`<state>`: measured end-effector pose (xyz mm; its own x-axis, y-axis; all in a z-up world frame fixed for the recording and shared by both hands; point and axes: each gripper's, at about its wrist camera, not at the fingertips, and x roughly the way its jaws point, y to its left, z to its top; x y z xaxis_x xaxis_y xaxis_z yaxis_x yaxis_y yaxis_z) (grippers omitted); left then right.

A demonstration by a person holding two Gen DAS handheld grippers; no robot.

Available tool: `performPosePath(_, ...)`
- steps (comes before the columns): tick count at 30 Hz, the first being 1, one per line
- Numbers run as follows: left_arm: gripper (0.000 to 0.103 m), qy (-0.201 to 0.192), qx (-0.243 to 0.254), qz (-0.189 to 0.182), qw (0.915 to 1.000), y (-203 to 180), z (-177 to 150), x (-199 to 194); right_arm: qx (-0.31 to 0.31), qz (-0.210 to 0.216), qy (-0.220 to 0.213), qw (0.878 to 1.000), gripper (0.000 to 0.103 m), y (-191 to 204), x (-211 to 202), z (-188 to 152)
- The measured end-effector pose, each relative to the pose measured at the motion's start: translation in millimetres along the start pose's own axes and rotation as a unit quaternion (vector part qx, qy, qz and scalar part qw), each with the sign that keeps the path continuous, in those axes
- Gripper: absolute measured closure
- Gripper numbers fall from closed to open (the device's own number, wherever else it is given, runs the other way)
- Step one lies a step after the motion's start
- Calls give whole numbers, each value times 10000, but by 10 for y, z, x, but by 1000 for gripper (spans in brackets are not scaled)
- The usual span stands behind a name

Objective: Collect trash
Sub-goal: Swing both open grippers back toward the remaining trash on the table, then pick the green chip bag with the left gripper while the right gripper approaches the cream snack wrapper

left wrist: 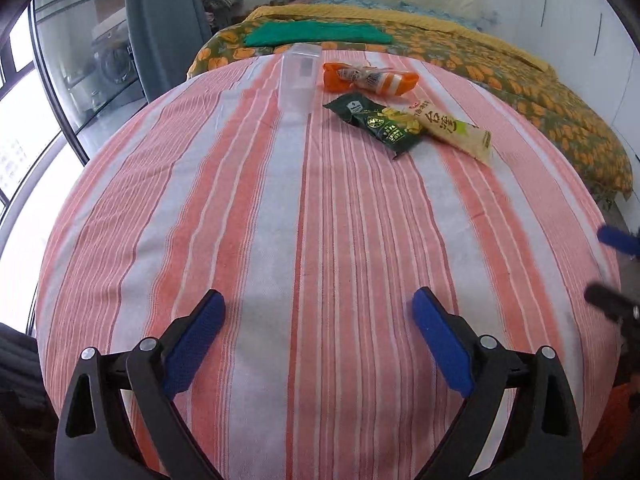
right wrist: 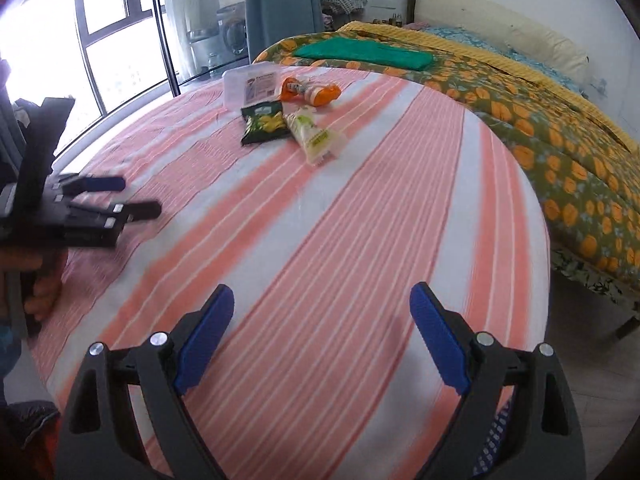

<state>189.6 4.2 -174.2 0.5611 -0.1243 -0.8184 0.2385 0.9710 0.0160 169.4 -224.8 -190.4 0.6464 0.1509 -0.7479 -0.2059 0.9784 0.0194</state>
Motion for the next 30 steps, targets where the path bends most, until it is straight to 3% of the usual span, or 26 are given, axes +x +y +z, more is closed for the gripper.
performPosePath(5,6,26,-11,22,10000,-33,8,33,-88,152,-22,9998,16,-113,303,552)
performPosePath(9,5,32,-35,28,10000,-40,15,48,-524,396,78,9978,16,111,596,969)
performPosePath(12,5,39,-47,-3,10000,-36,21,52,-680,77,368,9970,32,198,894,1164)
performPosePath(14,5,37,-51,-6,10000,-33,17,50,-515,16,605,9968,56,154,1048,1210)
performPosePath(16,5,37,-52,-9,10000,-35,18,50,-275,-23,680,9973,69,78,1073,1188)
performPosePath(18,5,36,-50,-6,10000,-36,20,51,0,-57,605,9982,70,-24,1012,1142)
performPosePath(19,5,37,-50,-5,10000,-35,18,50,158,-281,555,9979,71,-115,958,1099)
performPosePath(22,5,37,-49,-4,10000,-33,17,49,706,-695,456,9940,71,-398,780,955)
performPosePath(25,5,37,-37,30,10000,-41,16,48,727,-802,389,9934,67,-476,679,796)
performPosePath(28,5,32,-33,72,10000,-47,13,42,762,-737,315,9939,30,-443,654,638)
performPosePath(30,5,51,-70,86,9999,-50,32,44,845,-648,284,9939,28,-432,644,556)
